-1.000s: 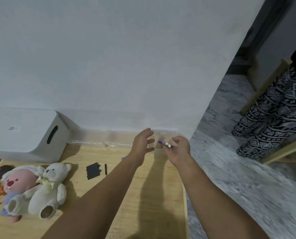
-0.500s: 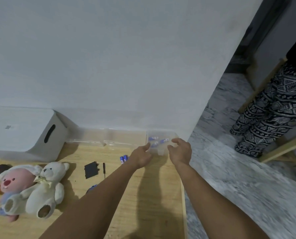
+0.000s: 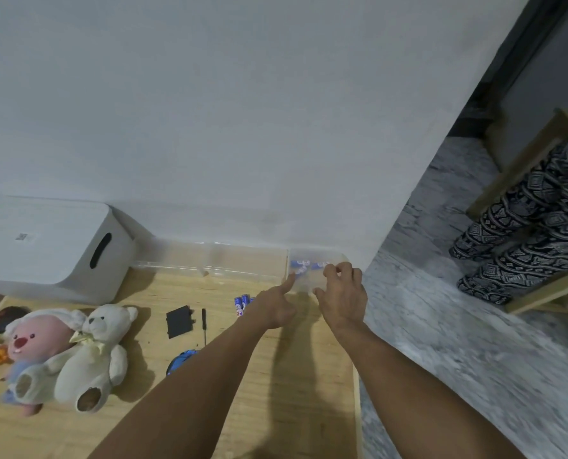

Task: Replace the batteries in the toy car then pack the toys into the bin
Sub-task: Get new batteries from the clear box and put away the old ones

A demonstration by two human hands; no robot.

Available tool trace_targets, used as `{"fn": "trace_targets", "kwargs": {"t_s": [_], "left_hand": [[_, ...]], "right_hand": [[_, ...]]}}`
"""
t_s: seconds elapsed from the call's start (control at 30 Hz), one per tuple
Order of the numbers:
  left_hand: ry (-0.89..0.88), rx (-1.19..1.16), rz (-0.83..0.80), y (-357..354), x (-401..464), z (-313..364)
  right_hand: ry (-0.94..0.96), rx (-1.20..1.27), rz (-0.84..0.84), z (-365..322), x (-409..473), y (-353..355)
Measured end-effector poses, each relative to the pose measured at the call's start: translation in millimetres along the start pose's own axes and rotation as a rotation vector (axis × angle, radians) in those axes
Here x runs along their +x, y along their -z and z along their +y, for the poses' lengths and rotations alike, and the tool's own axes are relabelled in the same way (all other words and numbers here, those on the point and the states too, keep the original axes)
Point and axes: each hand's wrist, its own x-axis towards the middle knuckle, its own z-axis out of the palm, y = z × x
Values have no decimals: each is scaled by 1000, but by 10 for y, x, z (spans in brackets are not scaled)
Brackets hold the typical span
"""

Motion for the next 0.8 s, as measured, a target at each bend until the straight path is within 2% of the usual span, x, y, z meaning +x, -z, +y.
{"fn": "trace_targets", "kwargs": {"t_s": [0.3,0.47,0.6,0.8], "left_hand": [[-29,-54,6,-8,59,-30],[-109,-91,180,-55,-136,-191],[-18,-72,415,-34,-271,-479],[242,-13,546,105,-665,-1044]], "right_hand": [[-13,-63,-9,-75,2,2],[7,-24,2,-136,-28,-20],[122,137,-2,-315,-146,-18],[169,353,-238,-718,-364,-77]]}}
